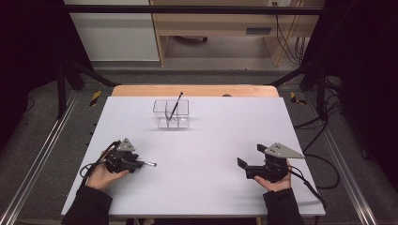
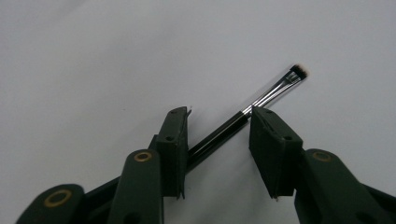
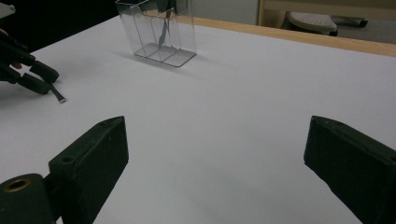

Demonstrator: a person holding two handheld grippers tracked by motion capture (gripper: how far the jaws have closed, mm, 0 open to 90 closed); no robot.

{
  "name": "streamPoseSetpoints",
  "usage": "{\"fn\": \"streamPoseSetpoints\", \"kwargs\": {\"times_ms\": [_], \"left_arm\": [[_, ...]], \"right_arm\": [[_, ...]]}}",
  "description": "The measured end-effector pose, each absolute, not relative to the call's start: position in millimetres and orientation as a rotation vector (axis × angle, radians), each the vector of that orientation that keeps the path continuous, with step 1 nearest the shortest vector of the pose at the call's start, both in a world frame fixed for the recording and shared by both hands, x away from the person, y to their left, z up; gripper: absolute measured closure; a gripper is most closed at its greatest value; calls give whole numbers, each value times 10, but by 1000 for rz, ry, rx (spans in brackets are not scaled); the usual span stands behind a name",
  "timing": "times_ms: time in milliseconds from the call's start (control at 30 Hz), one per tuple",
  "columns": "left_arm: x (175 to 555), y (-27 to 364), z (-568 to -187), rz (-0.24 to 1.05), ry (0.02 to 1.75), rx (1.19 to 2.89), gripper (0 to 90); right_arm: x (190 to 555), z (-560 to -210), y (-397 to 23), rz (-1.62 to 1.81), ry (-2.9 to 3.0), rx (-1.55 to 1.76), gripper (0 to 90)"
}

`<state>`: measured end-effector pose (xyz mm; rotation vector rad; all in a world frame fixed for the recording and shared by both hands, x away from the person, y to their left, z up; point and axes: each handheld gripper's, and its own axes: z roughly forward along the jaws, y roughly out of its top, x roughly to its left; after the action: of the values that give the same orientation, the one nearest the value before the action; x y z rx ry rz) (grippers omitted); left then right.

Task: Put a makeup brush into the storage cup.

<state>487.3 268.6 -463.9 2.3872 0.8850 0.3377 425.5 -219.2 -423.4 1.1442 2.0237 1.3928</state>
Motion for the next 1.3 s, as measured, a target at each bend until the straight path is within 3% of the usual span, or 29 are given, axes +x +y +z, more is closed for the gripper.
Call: {"fn": "streamPoseSetpoints", "kwargs": {"times_ms": [1300], "left_arm": [[4805, 2614, -4565, 246, 952, 2452, 835]], "right_arm": [[4250, -4227, -2194, 1396, 2021, 1144, 71]]}}
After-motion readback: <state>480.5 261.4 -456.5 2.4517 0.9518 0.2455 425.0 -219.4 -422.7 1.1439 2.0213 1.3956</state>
